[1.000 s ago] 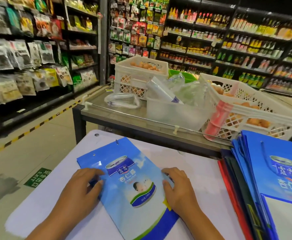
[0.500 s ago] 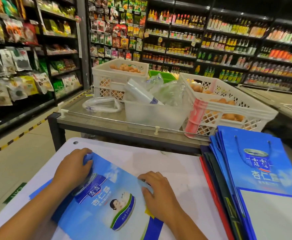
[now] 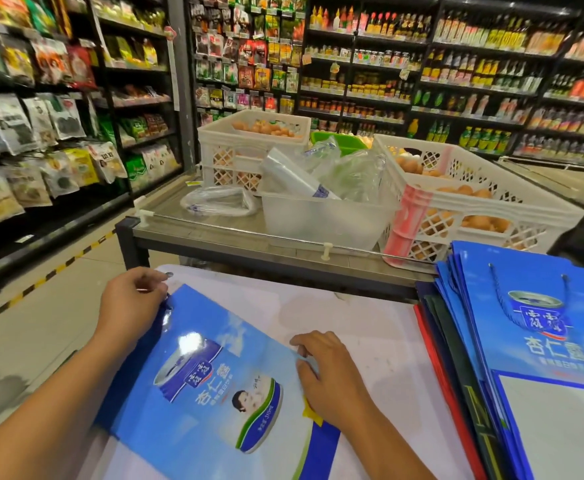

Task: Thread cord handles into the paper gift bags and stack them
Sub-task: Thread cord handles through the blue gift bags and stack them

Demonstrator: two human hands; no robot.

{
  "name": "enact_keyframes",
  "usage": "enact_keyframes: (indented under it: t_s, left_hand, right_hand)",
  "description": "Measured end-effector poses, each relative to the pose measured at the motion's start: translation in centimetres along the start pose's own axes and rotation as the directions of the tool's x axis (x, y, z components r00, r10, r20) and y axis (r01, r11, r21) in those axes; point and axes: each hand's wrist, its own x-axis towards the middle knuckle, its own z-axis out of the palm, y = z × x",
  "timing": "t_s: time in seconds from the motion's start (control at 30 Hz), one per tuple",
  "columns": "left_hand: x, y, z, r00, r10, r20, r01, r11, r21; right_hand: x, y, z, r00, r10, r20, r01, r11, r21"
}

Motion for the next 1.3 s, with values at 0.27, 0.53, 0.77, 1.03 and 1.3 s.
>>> enact_keyframes:
  t_s: [0.27, 0.53, 0.77, 1.03, 1.3]
  left_hand:
    - [1.0, 3.0, -4.1, 0.963, -0.14, 0.232, 0.256, 0.75, -0.61]
    - [-0.5, 6.1, -8.4, 0.99, 0.133, 0.042, -0.102, 0.897, -0.429]
    - [-4.5, 2.9, -12.9, 0.906, 0.422, 0.032, -0.396, 0.819, 0.415]
    - [-10.6, 1.8, -14.4, 0.923, 0.321, 0.211, -0.382, 0.824, 0.419]
    - [-15.6, 2.6, -9.5, 0.86, 0.356, 0.366, -0.401, 0.915, 0.052]
  right_hand:
    - [0.0, -0.1, -0.1, 1.0, -0.008, -0.016, 0.008, 1.0, 0.002]
    - [0.1, 0.1, 0.1, 1.0, 0.01, -0.01, -0.01, 0.996, -0.09]
    - [0.8, 1.5, -0.7, 0.998, -0.056, 0.006, 0.056, 0.961, -0.269]
    - [0.8, 0.4, -2.9, 0.999, -0.025, -0.041, 0.012, 0.953, -0.303]
    - [-3.9, -16.6, -1.6, 0.899, -0.324, 0.294, 0.22, 0.916, 0.335]
